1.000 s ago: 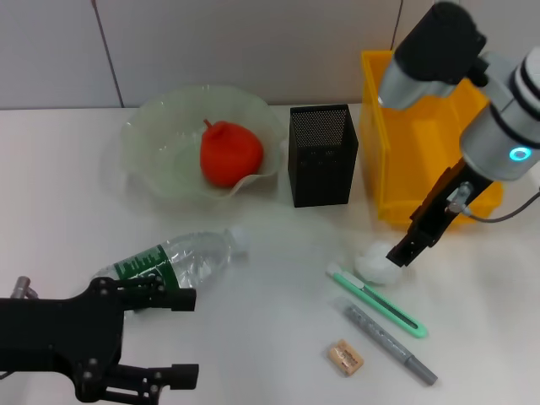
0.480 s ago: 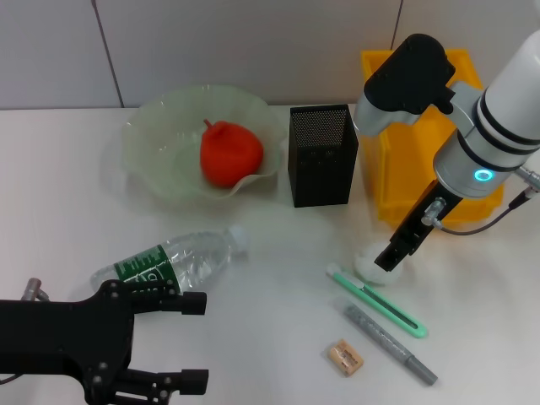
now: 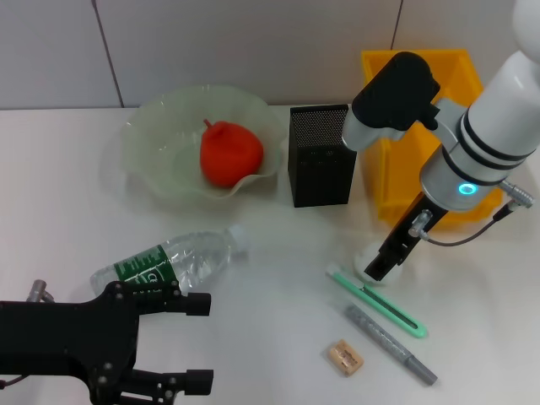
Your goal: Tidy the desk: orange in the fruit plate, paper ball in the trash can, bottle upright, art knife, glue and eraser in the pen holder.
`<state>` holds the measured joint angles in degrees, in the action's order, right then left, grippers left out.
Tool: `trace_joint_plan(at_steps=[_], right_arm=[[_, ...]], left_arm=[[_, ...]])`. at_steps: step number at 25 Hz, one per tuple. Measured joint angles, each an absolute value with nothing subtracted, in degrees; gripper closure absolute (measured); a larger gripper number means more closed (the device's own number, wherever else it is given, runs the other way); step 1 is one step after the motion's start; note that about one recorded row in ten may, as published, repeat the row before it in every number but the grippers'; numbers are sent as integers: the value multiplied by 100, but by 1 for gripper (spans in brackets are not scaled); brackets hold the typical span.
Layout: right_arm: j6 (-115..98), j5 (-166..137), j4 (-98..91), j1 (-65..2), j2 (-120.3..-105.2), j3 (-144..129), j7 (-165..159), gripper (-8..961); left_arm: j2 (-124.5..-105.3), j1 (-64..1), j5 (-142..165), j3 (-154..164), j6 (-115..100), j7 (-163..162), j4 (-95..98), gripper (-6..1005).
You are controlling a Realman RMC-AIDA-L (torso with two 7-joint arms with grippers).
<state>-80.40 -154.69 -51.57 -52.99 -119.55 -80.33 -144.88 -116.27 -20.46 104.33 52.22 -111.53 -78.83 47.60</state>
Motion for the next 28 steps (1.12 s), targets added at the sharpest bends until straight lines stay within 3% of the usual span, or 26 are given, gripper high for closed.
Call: trace_joint_plan(at_steps=[11,20,28], right_arm=[[-7820,-15336,-4860,-5363,-11964,-8102,-14472,264],[-8150,-15341,-5261,-5261,-11947,-8071,-14492,411],[-9870,-15749,-8098,-4636,-11925,-7920,-14872,438]], left_arm=[[-11624,-2048,10432,5217,-11110,-7883,4716,141],[-11611,-2046,10432,5177,-11099,-7883,4694,142],[-11610,-2031,10432,5167,-11099,-7883,4691,142]])
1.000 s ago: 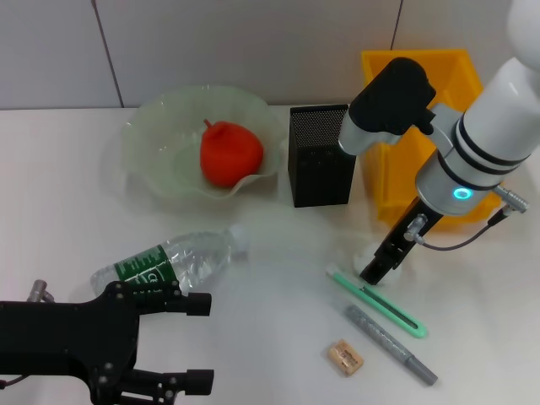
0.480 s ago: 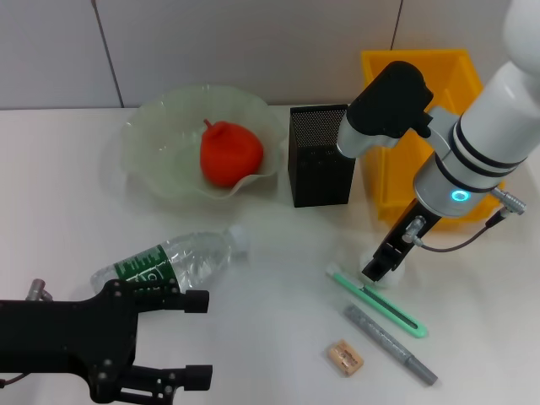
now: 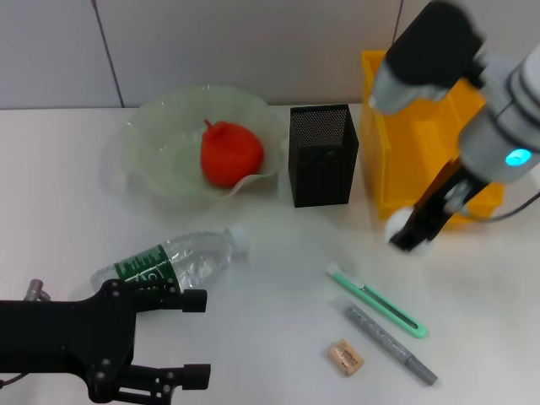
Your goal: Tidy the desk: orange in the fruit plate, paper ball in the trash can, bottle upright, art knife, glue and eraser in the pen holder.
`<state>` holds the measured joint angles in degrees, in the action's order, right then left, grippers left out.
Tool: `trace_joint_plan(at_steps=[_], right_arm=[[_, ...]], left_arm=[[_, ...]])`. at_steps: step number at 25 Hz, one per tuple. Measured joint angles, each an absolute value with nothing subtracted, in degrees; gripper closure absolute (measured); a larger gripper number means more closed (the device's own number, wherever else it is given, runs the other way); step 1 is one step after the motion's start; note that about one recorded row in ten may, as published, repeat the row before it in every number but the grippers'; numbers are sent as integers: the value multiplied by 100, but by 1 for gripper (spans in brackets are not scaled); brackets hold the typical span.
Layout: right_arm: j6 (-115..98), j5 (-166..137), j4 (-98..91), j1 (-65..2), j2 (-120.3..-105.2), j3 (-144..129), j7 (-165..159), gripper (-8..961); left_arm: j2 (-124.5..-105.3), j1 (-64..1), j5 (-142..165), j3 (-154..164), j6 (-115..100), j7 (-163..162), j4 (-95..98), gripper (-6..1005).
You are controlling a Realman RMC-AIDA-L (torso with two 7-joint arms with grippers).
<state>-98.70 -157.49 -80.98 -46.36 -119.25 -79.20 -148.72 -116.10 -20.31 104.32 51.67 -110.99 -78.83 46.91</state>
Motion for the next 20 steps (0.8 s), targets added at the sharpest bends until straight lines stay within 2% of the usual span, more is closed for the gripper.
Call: trace_joint_plan(at_steps=[9,20], right_arm=[[-9796,-16694,-8976,-4547,-11929,-7735,-14940,417],[-6897,-16682,-7745,-3974,-11948,-7940,-14760,392]], left_arm=[[-11619,-2034,10432,5168,-11101,-7883,4693,142],[-11631,-2035,10432,5168,-11089,-7883,4678,142]])
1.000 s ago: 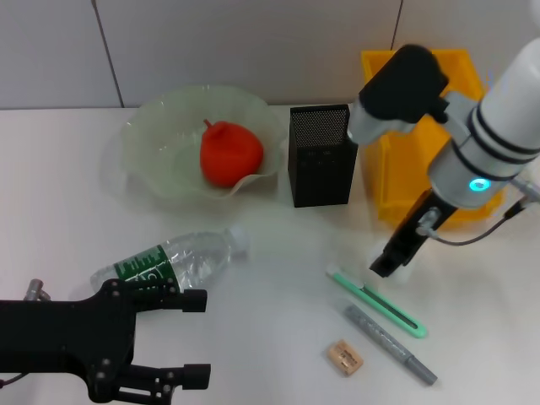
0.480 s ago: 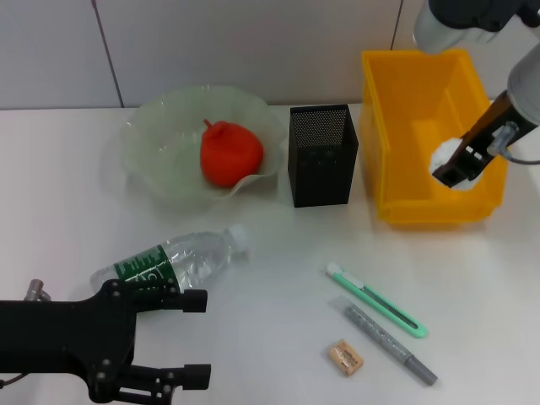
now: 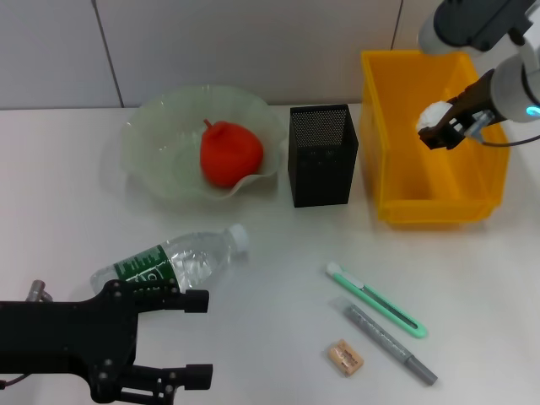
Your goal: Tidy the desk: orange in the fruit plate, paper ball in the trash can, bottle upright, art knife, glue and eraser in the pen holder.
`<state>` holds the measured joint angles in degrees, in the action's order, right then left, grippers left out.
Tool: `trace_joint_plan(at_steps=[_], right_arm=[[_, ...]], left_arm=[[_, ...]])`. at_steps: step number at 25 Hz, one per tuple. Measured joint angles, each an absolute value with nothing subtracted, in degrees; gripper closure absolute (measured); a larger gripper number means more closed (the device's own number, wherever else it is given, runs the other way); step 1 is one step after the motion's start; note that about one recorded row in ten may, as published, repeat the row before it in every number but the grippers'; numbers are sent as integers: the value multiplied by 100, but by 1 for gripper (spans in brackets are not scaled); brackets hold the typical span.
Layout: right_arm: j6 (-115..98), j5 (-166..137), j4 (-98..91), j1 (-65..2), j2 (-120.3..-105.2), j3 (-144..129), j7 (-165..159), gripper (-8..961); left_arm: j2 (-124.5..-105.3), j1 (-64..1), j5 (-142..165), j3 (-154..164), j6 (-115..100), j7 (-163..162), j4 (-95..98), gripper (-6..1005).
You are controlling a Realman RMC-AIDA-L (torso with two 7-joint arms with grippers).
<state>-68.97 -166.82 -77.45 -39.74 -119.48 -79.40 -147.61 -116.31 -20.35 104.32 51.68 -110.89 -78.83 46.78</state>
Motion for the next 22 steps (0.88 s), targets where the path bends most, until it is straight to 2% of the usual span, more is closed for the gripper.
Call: trace_joint_plan(at_steps=[14,20,22], right_arm=[[-6638,-16673,-7452,-3956,-11939,-7989,-14757,360],[-6768,-16677,-7499,-3960,-11931,-7975,-14758,195],[-6892,-16677,-7542,-3971,-11925,-7959,-14758,195]], left_arm=[[-11628,-2048,10432,5168,-11066,-7897,4667,143],[-11628,-2048,10432,5168,-11065,-7904,4667,143],[-11628,-2048,10432,5168,-11065,-7907,4667,143]])
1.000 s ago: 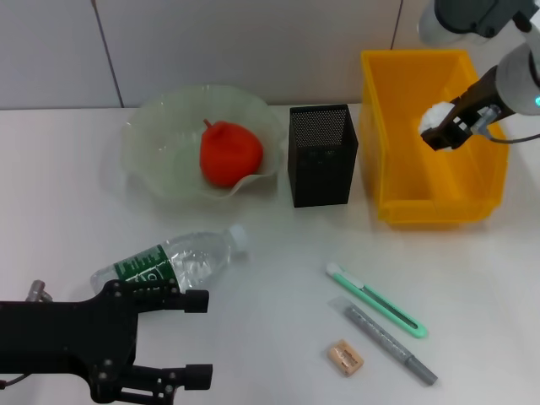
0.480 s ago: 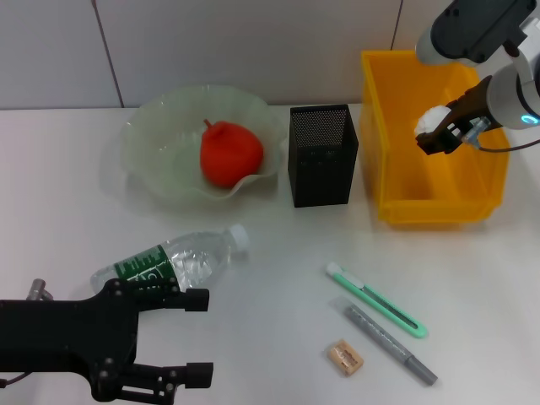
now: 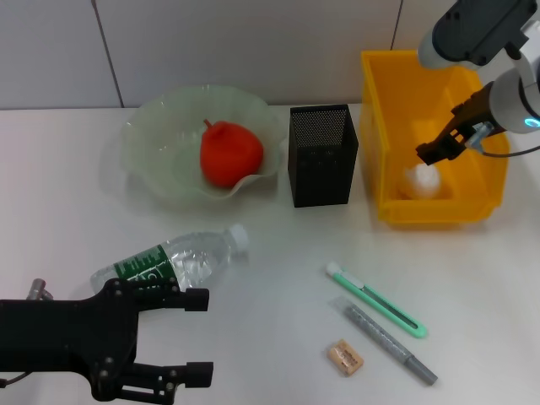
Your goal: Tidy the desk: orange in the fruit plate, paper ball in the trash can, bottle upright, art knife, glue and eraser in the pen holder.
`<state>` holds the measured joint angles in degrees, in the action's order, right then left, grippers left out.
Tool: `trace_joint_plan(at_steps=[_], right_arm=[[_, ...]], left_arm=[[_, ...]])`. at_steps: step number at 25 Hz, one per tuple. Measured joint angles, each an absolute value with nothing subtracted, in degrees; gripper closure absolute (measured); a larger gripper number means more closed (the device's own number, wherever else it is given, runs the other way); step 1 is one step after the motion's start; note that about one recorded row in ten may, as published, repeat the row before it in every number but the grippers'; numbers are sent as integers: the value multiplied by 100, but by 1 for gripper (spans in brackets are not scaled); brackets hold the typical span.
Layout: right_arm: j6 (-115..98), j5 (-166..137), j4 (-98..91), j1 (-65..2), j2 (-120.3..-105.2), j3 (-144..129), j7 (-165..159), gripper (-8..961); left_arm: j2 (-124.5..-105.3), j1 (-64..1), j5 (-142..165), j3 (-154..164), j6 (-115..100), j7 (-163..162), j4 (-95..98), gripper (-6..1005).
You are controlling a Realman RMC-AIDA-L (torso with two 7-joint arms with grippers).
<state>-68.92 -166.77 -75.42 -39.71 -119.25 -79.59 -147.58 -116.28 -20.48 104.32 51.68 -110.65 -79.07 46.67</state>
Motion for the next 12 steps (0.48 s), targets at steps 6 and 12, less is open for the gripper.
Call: trace_joint_plan(at_steps=[6,12], right_arm=[[-8495,-16475,-8550,-4005,-11917,-7729,-14744,194],[-10139,-15553,-9210,-4137,-11912,-7137,-14464,194]], left_arm=[[-11587,-2070,10407,5144,-11067,-7982,4713,143],[-11560,-2208,10432,4973,-11056,-8093,4751,143]])
